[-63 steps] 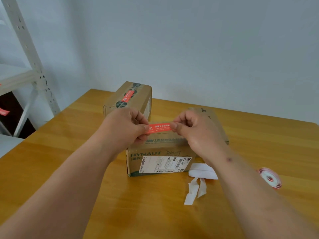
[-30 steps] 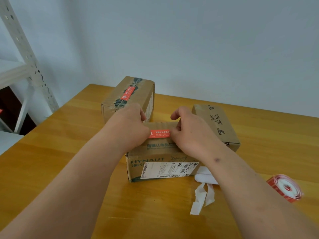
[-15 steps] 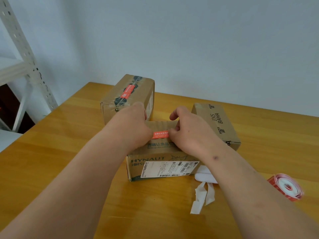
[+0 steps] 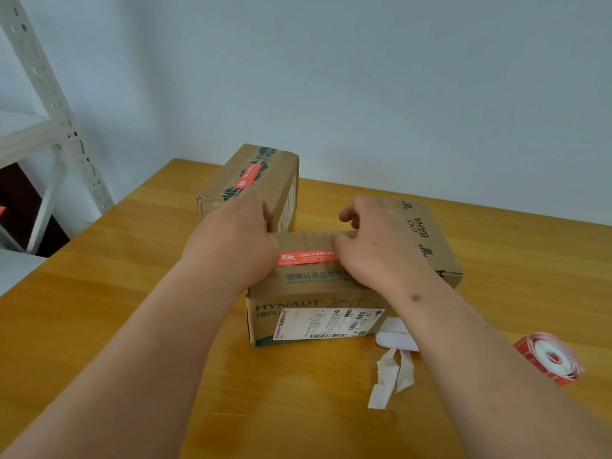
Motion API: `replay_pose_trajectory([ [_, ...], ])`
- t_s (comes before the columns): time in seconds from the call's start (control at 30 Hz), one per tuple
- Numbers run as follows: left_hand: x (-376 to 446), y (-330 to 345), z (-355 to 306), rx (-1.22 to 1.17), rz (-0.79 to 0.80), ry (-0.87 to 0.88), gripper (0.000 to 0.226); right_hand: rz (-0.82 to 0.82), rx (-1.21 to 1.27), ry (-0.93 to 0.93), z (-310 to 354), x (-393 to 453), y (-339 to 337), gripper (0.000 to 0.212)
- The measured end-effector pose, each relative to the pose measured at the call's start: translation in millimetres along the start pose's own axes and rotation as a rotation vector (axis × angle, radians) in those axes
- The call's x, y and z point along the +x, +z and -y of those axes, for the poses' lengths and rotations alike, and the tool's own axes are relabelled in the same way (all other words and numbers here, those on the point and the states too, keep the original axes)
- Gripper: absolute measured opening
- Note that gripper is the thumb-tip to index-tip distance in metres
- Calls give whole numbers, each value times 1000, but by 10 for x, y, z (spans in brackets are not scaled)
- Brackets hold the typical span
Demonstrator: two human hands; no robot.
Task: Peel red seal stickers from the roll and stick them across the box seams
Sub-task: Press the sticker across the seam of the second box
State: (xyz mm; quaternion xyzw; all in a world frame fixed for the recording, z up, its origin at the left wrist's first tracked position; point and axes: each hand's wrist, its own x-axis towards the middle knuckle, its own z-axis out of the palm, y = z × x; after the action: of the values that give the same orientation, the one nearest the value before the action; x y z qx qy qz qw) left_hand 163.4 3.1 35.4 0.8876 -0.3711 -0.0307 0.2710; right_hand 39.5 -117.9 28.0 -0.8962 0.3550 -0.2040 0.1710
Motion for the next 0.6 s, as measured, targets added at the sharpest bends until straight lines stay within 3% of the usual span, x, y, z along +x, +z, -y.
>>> replay_pose_trajectory([
  [0.17, 13, 188, -57, 9, 17, 49, 45, 140, -131, 132, 88, 33, 52, 61],
  [0.37, 28, 181, 80, -135, 52, 64, 31, 135, 72, 115, -71, 86, 27, 42],
  [0.6, -77, 189, 120, -209, 39, 81, 32, 148, 56, 65, -108, 3, 2, 41],
])
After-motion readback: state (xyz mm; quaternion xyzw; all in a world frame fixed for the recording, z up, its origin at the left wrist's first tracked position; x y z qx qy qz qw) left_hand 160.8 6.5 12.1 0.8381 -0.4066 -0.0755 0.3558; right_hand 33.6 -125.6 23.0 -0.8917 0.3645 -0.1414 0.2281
